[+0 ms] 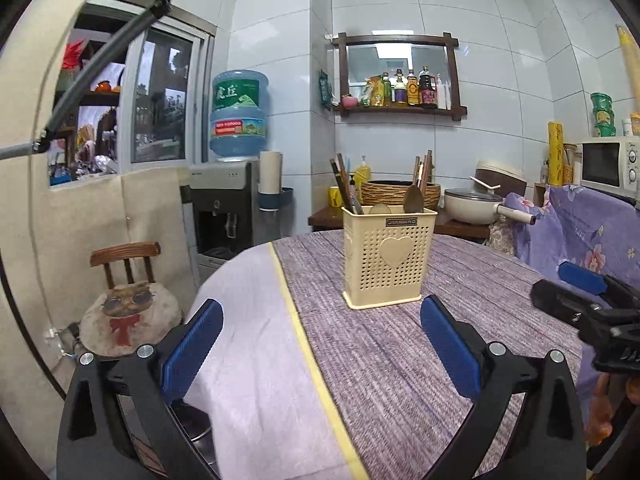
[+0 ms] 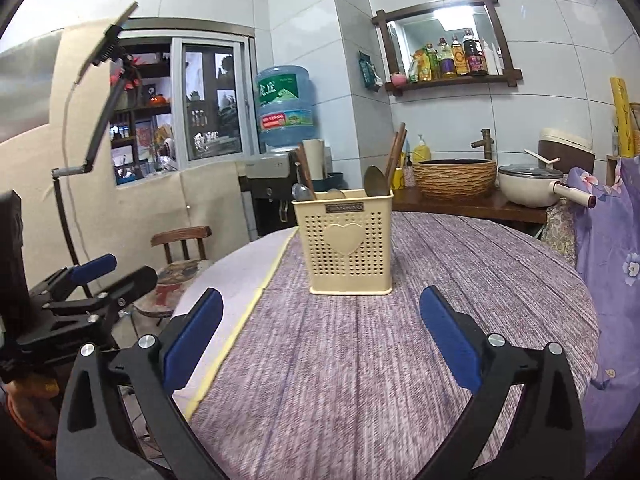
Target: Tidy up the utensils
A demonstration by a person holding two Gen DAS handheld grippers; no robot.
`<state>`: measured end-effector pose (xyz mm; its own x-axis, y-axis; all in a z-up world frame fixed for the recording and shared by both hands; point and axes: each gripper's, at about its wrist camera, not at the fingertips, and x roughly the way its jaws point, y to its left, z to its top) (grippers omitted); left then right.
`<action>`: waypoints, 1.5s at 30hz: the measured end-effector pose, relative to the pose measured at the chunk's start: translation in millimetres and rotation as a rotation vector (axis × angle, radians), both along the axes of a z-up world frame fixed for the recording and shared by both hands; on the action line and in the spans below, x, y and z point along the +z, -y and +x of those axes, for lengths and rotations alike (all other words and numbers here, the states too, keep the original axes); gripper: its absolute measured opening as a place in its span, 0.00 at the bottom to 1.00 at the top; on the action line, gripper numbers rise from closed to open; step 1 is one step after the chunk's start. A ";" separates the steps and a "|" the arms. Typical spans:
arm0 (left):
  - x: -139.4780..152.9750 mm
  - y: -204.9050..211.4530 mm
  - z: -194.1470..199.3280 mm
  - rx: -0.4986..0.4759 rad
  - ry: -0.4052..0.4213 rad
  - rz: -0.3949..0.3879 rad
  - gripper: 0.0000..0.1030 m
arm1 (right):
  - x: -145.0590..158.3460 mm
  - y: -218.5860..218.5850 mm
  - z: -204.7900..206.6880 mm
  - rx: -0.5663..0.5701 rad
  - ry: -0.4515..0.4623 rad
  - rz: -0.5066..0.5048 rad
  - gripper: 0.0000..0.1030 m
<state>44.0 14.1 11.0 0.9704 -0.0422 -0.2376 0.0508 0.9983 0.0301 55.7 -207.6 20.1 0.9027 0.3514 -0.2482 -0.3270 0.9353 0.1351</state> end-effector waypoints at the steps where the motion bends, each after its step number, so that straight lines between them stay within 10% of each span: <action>1: 1.4 -2.1 -5.4 0.003 0.009 -0.003 0.95 | 2.8 -0.1 -7.5 0.006 0.013 0.000 0.94; 45: -3.4 3.5 -39.5 -0.058 -0.003 -0.033 0.95 | 3.2 -3.0 -49.6 0.015 0.034 -0.043 0.94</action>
<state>4.5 10.7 7.6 0.9655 -0.1059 -0.2381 0.1082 0.9941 -0.0035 6.1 -204.6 23.3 0.9055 0.3550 -0.2324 -0.3452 0.9349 0.0831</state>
